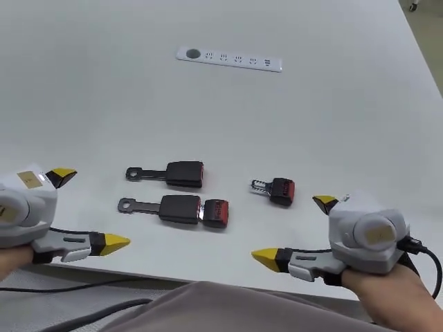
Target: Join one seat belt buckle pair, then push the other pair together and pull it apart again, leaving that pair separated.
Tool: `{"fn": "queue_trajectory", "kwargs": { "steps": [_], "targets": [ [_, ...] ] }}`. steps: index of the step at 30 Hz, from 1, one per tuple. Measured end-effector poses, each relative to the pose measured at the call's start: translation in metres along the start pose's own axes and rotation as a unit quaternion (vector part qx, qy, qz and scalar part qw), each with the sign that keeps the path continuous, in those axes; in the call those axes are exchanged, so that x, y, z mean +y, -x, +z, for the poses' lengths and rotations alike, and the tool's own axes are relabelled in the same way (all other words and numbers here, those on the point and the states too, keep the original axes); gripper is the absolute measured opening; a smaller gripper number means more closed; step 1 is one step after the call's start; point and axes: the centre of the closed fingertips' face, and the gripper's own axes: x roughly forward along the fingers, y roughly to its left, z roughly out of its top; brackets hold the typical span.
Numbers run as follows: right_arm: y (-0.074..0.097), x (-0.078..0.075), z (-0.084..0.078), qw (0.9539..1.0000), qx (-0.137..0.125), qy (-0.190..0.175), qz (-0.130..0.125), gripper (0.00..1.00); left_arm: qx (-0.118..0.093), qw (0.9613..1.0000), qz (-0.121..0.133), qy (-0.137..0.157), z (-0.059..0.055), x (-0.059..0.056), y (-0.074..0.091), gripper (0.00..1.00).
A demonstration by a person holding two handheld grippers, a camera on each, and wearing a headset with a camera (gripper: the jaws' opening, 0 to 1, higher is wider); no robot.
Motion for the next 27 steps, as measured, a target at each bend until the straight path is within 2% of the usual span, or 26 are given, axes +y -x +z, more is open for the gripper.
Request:
{"fn": "queue_trajectory", "kwargs": {
  "steps": [10,14,21,27],
  "targets": [
    [0.0015,0.0067,-0.003,1.0,0.007,0.005,0.005,0.99,0.0,1.0,-0.001,0.005,0.0005,-0.0023,0.0003,1.0],
    [0.001,0.0068,-0.0057,0.9999,0.01,0.0,0.004,0.99,-0.011,0.9998,-0.004,0.017,0.0044,-0.0039,-0.0005,1.0],
    [0.0018,0.0064,-0.005,0.9999,0.004,0.01,-0.001,0.98,-0.007,0.9999,-0.004,0.012,0.0037,-0.0038,-0.0011,1.0],
    [0.0016,0.0077,-0.0063,1.0,0.004,0.005,-0.003,0.99,-0.002,0.9998,-0.005,0.017,0.0035,-0.0053,-0.0021,1.0]
  ]
}}
